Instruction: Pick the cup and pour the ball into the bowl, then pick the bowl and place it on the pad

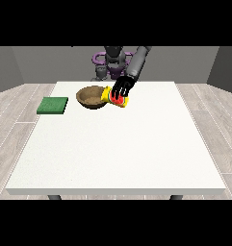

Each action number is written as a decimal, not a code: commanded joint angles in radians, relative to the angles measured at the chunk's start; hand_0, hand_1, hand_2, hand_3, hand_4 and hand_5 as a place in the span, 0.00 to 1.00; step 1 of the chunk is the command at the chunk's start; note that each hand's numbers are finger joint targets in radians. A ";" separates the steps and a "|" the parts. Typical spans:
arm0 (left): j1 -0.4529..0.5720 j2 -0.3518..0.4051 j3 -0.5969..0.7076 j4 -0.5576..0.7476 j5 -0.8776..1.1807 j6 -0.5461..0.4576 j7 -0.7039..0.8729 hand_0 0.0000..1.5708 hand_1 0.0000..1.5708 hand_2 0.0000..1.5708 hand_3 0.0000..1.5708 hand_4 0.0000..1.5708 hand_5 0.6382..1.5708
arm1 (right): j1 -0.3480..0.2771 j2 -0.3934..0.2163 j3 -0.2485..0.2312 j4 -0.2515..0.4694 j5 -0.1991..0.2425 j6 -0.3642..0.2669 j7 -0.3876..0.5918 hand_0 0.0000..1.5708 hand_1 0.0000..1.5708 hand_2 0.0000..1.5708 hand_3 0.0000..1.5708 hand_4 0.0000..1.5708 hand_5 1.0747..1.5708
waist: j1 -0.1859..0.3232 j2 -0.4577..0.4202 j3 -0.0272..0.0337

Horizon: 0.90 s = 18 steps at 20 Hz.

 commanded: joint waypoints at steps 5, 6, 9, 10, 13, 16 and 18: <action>-0.059 -0.120 -0.235 0.145 -0.315 -0.038 0.261 0.83 0.83 0.89 0.90 0.61 0.89 | 0.013 0.011 0.003 0.093 0.017 0.005 -0.011 0.00 0.00 0.00 0.00 0.24 0.99 | 0.029 -0.089 -0.0008; -0.051 -0.143 -0.291 0.179 -0.379 -0.027 0.299 0.87 0.87 0.88 0.93 0.58 0.91 | -0.001 0.015 0.009 0.098 0.018 0.003 -0.013 0.00 0.00 0.00 0.00 0.24 0.99 | 0.028 -0.086 0.0000; -0.110 -0.142 -0.396 0.229 -0.504 -0.099 0.409 0.94 0.94 1.00 1.00 0.62 0.91 | 0.026 0.001 -0.019 0.160 0.016 0.023 -0.038 0.00 0.00 0.00 0.00 0.24 0.99 | 0.046 -0.130 0.0014; -0.131 -0.127 -0.428 0.239 -0.535 -0.146 0.393 0.95 0.95 1.00 1.00 0.60 0.94 | 0.046 0.018 -0.004 0.167 0.031 0.017 -0.047 0.00 0.00 0.00 0.00 0.24 0.99 | 0.061 -0.158 0.0017; -0.157 -0.202 -0.509 0.242 -0.621 -0.246 0.481 0.96 0.96 1.00 1.00 0.68 0.93 | 0.053 0.040 0.021 0.192 0.060 0.013 -0.069 0.00 0.00 0.00 0.00 0.24 0.99 | 0.070 -0.181 -0.0002; -0.146 -0.204 -0.529 0.147 -0.637 -0.361 0.494 0.96 0.96 1.00 1.00 0.67 0.93 | 0.071 0.010 -0.019 0.267 0.029 0.072 -0.111 0.00 0.00 0.00 0.00 0.24 0.99 | 0.068 -0.205 -0.0008; -0.125 -0.204 -0.536 0.084 -0.649 -0.414 0.518 0.95 0.95 1.00 1.00 0.67 0.94 | 0.008 0.022 -0.016 0.254 0.023 0.027 -0.066 0.00 0.00 0.00 0.00 0.25 0.99 | 0.059 -0.180 -0.0019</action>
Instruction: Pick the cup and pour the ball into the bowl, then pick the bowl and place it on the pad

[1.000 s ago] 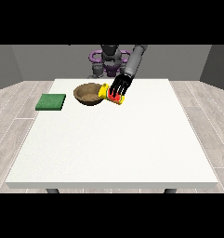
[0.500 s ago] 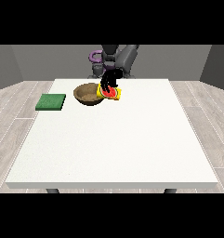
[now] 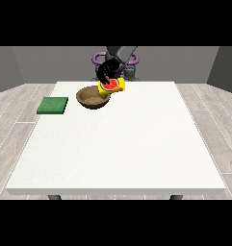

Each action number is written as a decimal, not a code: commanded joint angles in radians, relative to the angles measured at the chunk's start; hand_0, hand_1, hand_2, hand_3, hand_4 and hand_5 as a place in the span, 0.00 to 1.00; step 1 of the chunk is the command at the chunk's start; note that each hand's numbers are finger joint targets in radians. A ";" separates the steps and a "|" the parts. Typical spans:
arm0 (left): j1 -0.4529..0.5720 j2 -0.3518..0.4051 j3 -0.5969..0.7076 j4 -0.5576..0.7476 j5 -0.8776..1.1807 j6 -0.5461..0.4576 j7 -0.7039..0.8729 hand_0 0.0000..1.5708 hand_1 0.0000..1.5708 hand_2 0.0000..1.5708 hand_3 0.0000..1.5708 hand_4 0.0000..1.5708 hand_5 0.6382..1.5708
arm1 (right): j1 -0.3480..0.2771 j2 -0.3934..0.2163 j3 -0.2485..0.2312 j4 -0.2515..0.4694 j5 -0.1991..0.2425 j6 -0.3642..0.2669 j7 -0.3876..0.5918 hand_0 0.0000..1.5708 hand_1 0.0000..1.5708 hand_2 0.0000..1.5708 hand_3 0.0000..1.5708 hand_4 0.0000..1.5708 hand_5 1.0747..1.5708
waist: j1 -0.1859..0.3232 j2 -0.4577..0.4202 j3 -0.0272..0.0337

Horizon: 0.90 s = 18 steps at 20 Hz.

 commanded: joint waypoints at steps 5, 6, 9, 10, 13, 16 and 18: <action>0.096 -0.008 0.077 -0.164 0.073 0.010 -0.063 0.95 0.95 1.00 1.00 0.64 0.95 | 0.066 -0.001 -0.036 0.040 0.009 -0.006 -0.028 0.00 0.00 0.00 0.00 0.23 0.99 | 0.090 -0.049 -0.0020; 0.121 0.018 0.149 -0.178 0.153 0.060 -0.063 0.91 0.91 1.00 1.00 0.60 0.94 | 0.077 -0.018 -0.052 0.029 -0.001 0.020 -0.056 0.00 0.00 0.00 0.00 0.23 0.99 | 0.082 -0.023 -0.0028; 0.151 0.100 0.292 -0.227 0.314 0.114 -0.147 0.45 0.45 0.87 0.81 0.70 0.89 | 0.118 0.000 -0.030 -0.024 0.002 0.006 -0.022 0.00 0.00 0.00 0.00 0.23 0.99 | 0.064 -0.068 -0.0051; 0.148 0.141 0.340 -0.236 0.358 0.136 -0.146 0.71 0.71 0.94 0.94 0.60 0.98 | 0.126 -0.023 -0.039 -0.037 -0.037 0.048 -0.002 0.00 0.00 0.00 0.00 0.23 0.99 | 0.030 -0.055 -0.0053; 0.221 0.168 0.472 -0.321 0.541 0.183 -0.276 0.80 0.80 1.00 1.00 0.48 1.00 | 0.159 0.007 -0.016 -0.054 -0.005 0.024 -0.017 0.00 0.00 0.00 0.00 0.24 0.99 | 0.082 -0.050 -0.0094; 0.364 0.183 0.544 -0.392 0.683 0.241 -0.454 0.77 0.77 1.00 1.00 0.59 1.00 | 0.171 0.004 -0.036 -0.096 -0.019 0.031 -0.046 0.00 0.00 0.00 0.00 0.25 0.99 | 0.078 0.011 -0.0092; 0.462 0.205 0.586 -0.421 0.759 0.291 -0.566 0.93 0.93 1.00 1.00 0.70 1.00 | 0.147 0.002 -0.035 -0.162 -0.031 0.017 -0.024 0.00 0.00 0.00 0.00 0.25 0.99 | 0.060 0.058 -0.0105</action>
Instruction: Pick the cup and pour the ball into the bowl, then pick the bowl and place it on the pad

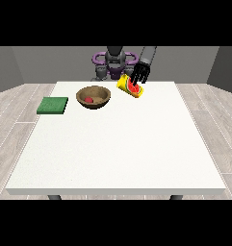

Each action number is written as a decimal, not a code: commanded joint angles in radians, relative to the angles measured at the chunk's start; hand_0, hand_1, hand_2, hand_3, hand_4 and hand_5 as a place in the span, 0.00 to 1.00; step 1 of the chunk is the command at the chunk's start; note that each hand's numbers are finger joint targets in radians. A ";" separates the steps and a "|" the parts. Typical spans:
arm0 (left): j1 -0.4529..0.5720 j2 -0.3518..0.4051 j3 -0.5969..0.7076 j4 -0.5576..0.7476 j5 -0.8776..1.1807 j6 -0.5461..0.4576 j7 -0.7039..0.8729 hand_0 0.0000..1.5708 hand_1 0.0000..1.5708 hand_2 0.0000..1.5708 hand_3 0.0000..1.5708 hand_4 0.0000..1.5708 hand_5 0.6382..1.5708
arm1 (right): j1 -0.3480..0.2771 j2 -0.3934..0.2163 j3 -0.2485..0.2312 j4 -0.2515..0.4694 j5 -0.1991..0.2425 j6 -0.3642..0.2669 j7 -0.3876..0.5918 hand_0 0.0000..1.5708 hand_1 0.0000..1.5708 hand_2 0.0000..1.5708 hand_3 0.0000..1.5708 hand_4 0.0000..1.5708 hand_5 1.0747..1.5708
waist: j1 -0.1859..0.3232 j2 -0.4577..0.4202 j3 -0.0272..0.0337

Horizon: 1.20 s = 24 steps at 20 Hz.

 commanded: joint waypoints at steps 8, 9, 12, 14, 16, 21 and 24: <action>0.194 -0.137 0.312 -0.306 0.644 -0.166 -0.425 0.87 0.87 1.00 1.00 0.79 0.97 | 0.034 0.040 0.030 -0.119 0.005 -0.033 0.012 0.00 0.00 0.00 0.00 0.28 0.99 | 0.039 0.067 -0.0215; 0.197 -0.171 0.328 -0.332 0.706 -0.230 -0.445 0.87 0.87 1.00 1.00 0.63 1.00 | 0.043 0.053 0.041 -0.110 0.025 -0.044 0.005 0.00 0.00 0.00 0.00 0.29 0.99 | 0.060 0.077 -0.0195; 0.204 -0.151 0.436 -0.395 0.893 -0.409 -0.523 0.52 0.52 0.56 0.22 0.30 0.99 | 0.061 0.079 0.044 -0.123 0.021 -0.065 0.009 0.00 0.00 0.00 0.00 0.32 0.99 | 0.095 0.093 -0.0135; 0.233 -0.122 0.478 -0.407 0.987 -0.562 -0.605 0.26 0.26 0.00 0.00 0.17 1.00 | 0.037 0.084 0.057 -0.154 0.050 -0.101 0.028 0.00 0.00 0.00 0.00 0.34 0.99 | 0.134 0.130 -0.0082; 0.225 -0.057 0.526 -0.408 1.062 -0.704 -0.661 0.11 0.11 0.00 0.00 0.13 1.00 | 0.042 0.115 0.084 -0.174 0.110 -0.133 -0.019 0.00 0.00 0.00 0.00 0.33 0.98 | 0.156 0.196 -0.0024; 0.140 0.143 0.619 -0.299 1.158 -0.935 -0.652 0.00 0.00 0.00 0.00 0.00 0.98 | -0.028 0.144 0.165 -0.276 0.192 -0.207 0.037 0.00 0.00 0.00 0.00 0.32 0.99 | 0.115 0.328 0.0040; 0.095 0.248 0.633 -0.283 1.170 -0.993 -0.584 0.00 0.00 0.00 0.00 0.00 0.96 | 0.002 0.178 0.193 -0.209 0.232 -0.212 -0.022 0.00 0.00 0.00 0.00 0.31 1.00 | 0.132 0.341 0.0060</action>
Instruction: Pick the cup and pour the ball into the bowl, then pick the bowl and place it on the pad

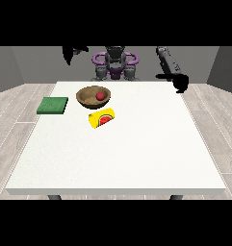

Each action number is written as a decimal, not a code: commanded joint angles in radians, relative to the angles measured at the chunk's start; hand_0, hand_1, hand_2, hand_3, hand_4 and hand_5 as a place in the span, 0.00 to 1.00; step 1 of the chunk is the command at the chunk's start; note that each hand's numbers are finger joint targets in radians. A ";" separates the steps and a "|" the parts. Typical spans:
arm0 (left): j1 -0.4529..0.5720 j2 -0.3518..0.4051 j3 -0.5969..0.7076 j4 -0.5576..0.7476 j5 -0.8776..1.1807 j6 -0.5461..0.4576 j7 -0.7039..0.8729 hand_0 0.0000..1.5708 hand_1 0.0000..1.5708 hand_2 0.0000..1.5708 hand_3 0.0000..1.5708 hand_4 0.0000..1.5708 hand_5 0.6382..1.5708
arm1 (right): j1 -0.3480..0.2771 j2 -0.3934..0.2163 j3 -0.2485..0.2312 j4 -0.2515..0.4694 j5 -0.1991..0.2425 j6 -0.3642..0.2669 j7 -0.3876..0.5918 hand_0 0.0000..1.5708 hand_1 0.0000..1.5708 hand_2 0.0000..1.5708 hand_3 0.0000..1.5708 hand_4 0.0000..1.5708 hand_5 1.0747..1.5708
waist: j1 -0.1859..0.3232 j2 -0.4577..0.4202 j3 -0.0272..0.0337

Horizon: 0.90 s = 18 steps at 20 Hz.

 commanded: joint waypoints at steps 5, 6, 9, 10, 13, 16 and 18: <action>-0.114 0.236 0.031 -0.017 0.045 -0.138 0.163 0.00 0.00 0.00 0.00 0.00 0.94 | 0.016 0.049 -0.018 0.255 0.010 0.027 -0.196 0.00 0.00 0.00 0.00 0.29 0.99 | 0.037 0.056 0.0061; -0.166 0.277 0.034 -0.026 0.041 -0.122 0.216 0.00 0.00 0.00 0.00 0.00 0.95 | 0.017 0.051 -0.021 0.276 0.007 0.028 -0.193 0.00 0.00 0.00 0.00 0.26 0.99 | 0.015 0.041 0.0066; -0.195 0.314 0.017 -0.043 0.035 -0.136 0.270 0.00 0.00 0.00 0.00 0.00 0.95 | -0.036 0.074 -0.049 0.410 0.001 0.019 -0.266 0.00 0.00 0.00 0.00 0.26 1.00 | 0.045 0.060 0.0062; -0.217 0.351 0.036 -0.043 0.061 -0.170 0.296 0.00 0.00 0.00 0.00 0.00 0.95 | -0.009 0.064 -0.058 0.448 -0.025 0.072 -0.327 0.00 0.00 0.00 0.00 0.26 1.00 | 0.029 0.077 0.0066; -0.188 0.369 0.030 -0.067 0.053 -0.167 0.312 0.00 0.00 0.00 0.00 0.00 0.95 | -0.014 0.030 -0.116 0.580 -0.063 0.133 -0.404 0.00 0.00 0.00 0.00 0.23 1.00 | 0.033 0.052 0.0064; -0.252 0.452 0.069 -0.032 0.088 -0.202 0.365 0.00 0.00 0.00 0.00 0.00 0.97 | -0.044 0.023 -0.112 0.636 -0.045 0.133 -0.414 0.00 0.00 0.00 0.00 0.20 1.00 | 0.005 0.069 0.0053; -0.292 0.398 0.023 -0.096 0.058 -0.120 0.397 0.00 0.00 0.00 0.00 0.00 0.98 | -0.167 -0.006 -0.150 0.771 -0.052 0.137 -0.434 0.00 0.00 0.00 0.00 0.18 1.00 | 0.025 0.087 0.0061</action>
